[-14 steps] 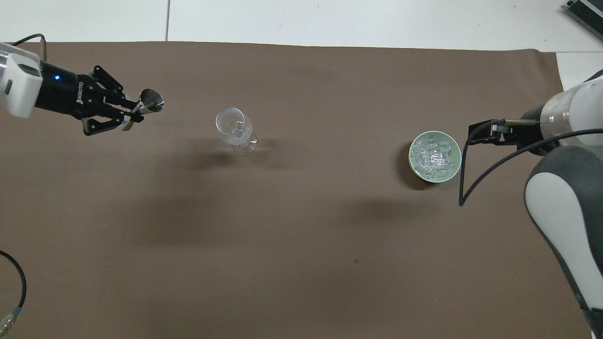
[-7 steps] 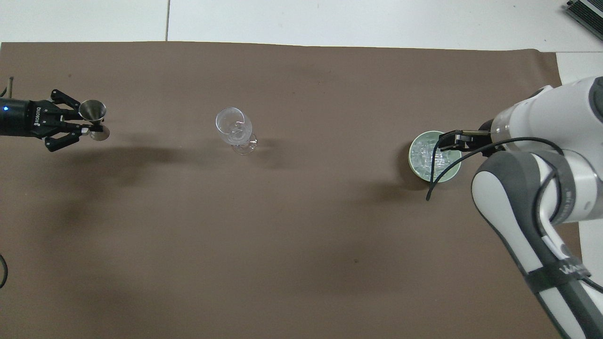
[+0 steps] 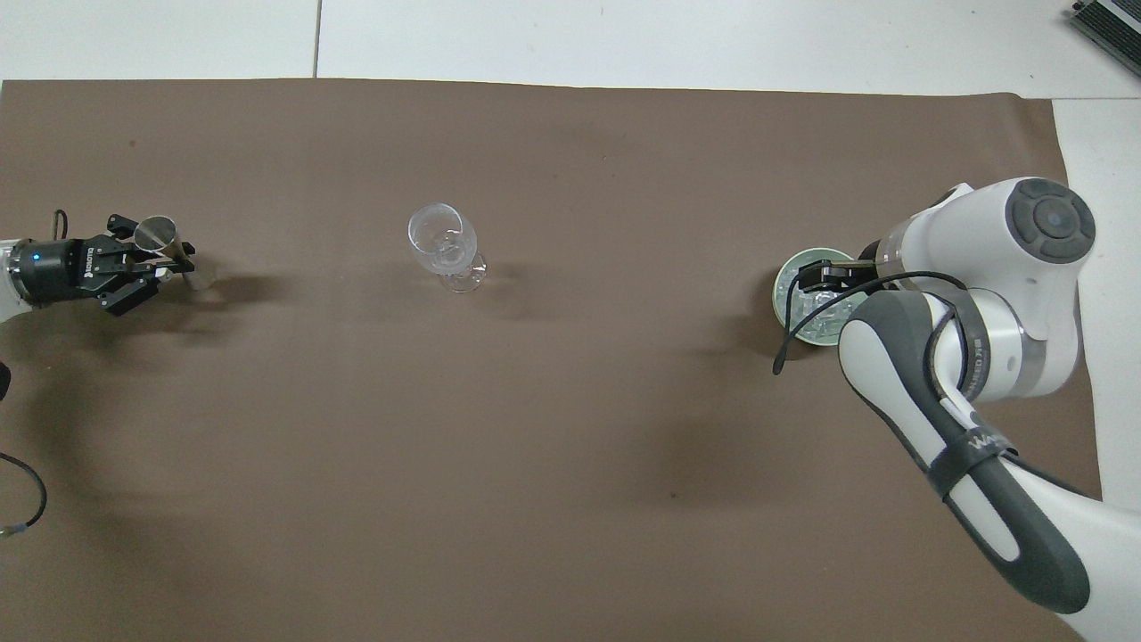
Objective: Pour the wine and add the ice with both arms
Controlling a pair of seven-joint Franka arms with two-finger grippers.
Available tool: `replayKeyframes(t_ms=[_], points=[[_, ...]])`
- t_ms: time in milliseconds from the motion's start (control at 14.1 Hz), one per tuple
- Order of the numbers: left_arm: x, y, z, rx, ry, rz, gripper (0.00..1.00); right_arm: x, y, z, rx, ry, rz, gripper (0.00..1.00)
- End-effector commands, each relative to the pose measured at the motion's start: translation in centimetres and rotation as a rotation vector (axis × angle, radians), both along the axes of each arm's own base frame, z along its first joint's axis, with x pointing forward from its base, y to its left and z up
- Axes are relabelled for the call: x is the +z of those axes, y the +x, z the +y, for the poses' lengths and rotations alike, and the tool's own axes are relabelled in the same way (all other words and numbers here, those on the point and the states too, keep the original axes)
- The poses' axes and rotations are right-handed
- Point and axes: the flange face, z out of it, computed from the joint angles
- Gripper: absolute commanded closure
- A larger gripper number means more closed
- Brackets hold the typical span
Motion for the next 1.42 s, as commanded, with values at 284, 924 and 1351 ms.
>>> replayKeyframes(t_ms=[284,924,1351], points=[[-1.6,0.2,-0.4,-0.017,-0.076,-0.159,1.0,-2.2,-1.1,-0.4,0.051,-0.002,0.026,0.43],[-4.1,-0.5,-0.5,-0.018,-0.08,-0.182,1.0,-2.3,-1.4,-1.1,0.082,-0.005,0.029,0.9],[-4.5,-0.7,-0.7,-0.04,-0.06,-0.193,1.0,2.8,-0.3,-1.3,0.07,-0.006,-0.037,1.0]])
